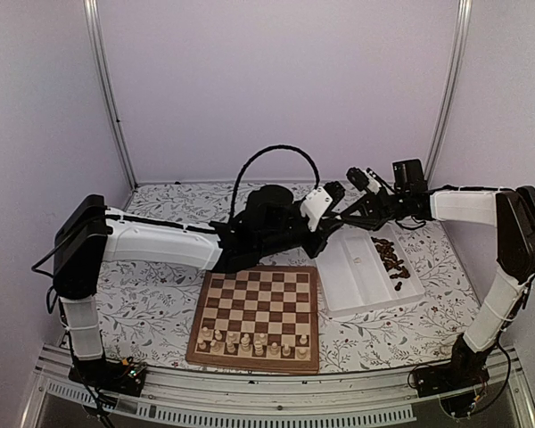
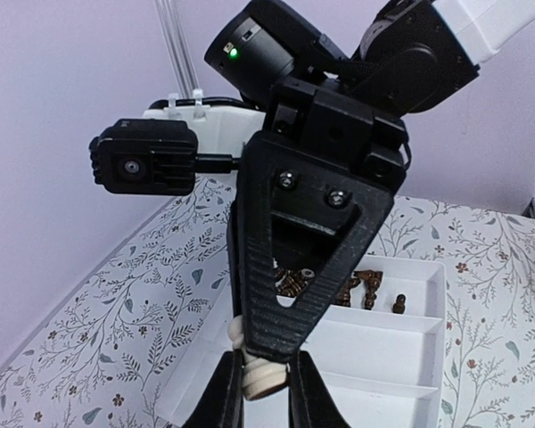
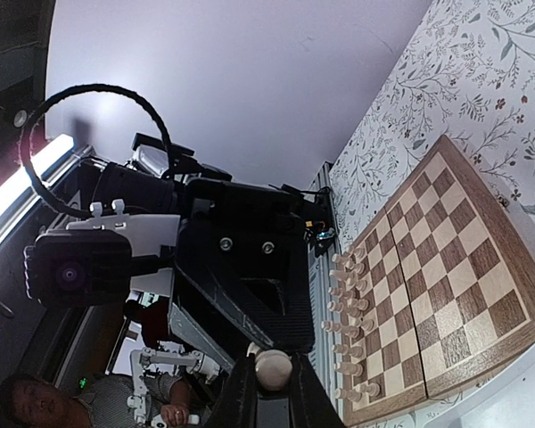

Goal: Set up the chess pieces on the board
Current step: Place the chess piece on the chessboard.

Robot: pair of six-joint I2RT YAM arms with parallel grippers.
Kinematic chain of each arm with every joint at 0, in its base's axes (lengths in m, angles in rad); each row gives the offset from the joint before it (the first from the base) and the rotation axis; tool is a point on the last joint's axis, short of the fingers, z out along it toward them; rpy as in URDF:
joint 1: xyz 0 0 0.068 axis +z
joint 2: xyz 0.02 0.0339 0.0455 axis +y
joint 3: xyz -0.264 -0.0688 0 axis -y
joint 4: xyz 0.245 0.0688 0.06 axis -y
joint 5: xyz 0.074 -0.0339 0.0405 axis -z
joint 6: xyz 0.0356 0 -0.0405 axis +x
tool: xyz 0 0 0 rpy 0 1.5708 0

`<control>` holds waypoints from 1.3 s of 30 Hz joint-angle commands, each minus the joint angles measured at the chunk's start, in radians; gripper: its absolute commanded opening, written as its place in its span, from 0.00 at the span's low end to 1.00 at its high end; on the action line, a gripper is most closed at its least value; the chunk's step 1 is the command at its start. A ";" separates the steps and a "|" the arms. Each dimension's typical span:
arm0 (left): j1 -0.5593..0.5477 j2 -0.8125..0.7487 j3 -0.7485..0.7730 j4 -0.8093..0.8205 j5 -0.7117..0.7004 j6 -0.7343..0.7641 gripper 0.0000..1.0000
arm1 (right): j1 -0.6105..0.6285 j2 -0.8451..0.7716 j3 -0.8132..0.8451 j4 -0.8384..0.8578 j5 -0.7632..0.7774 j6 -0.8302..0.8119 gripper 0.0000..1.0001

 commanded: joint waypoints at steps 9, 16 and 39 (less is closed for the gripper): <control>-0.014 -0.085 -0.014 -0.069 -0.095 0.021 0.47 | -0.015 -0.043 0.081 -0.071 0.034 -0.121 0.05; 0.032 -0.276 -0.103 -0.227 -0.085 -0.011 0.54 | 0.032 -0.026 0.288 -0.599 0.389 -0.734 0.05; 0.403 -0.509 -0.282 -0.440 -0.073 -0.125 0.64 | 0.634 -0.115 0.038 -0.523 1.029 -1.116 0.05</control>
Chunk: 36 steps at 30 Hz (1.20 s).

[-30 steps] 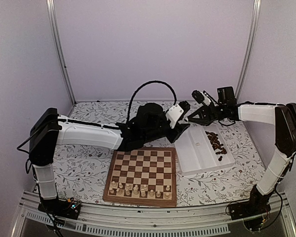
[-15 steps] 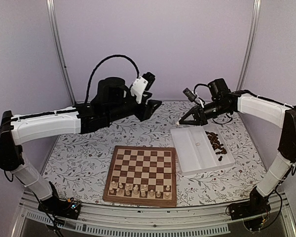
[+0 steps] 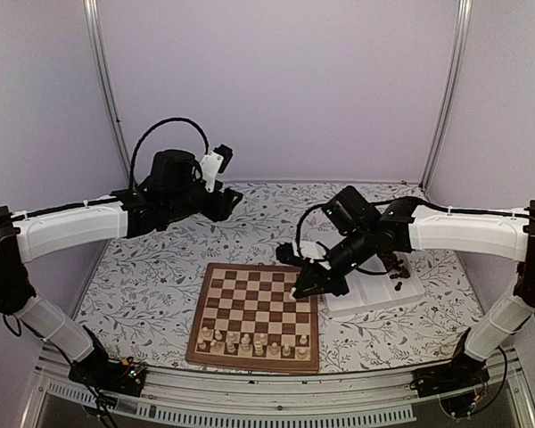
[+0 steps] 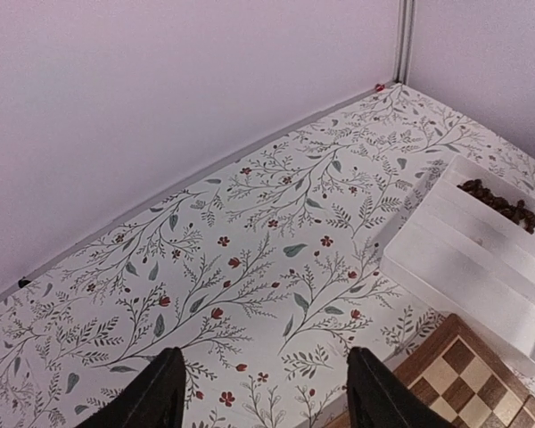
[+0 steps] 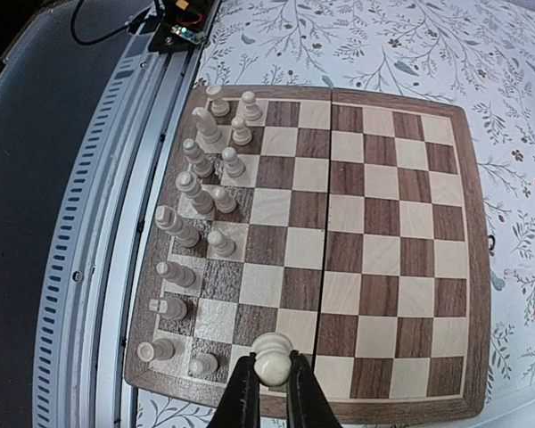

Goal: Set up the chess pieces on the board
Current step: Place the chess piece on the chessboard.

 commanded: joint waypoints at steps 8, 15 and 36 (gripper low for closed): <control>0.015 -0.118 -0.022 -0.035 -0.026 -0.029 0.65 | 0.167 0.156 0.034 -0.005 0.118 -0.087 0.05; 0.015 -0.142 -0.022 -0.035 -0.029 -0.024 0.65 | 0.195 0.223 0.090 -0.030 0.123 -0.079 0.05; 0.015 -0.150 -0.019 -0.039 -0.007 -0.032 0.65 | 0.237 0.321 0.148 -0.058 0.151 -0.074 0.06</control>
